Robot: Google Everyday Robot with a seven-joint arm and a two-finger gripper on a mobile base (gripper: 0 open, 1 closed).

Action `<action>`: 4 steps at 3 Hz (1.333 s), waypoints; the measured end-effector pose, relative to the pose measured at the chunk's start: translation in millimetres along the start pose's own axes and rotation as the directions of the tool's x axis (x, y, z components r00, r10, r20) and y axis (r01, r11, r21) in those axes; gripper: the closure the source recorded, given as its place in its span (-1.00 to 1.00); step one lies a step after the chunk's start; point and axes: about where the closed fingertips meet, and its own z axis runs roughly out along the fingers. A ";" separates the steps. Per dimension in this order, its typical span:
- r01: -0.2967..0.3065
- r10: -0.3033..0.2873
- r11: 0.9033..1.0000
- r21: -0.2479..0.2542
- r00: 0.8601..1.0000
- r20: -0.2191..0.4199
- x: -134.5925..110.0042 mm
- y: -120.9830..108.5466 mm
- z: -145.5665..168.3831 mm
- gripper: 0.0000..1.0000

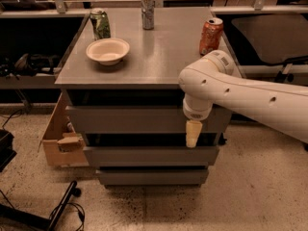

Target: Open top drawer

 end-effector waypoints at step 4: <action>-0.155 0.157 0.988 0.022 0.968 -0.194 58.8 10.9 -28.4 0.72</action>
Offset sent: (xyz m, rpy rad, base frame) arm 0.0196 -0.0105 -0.0179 -0.0818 -0.0027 -0.0610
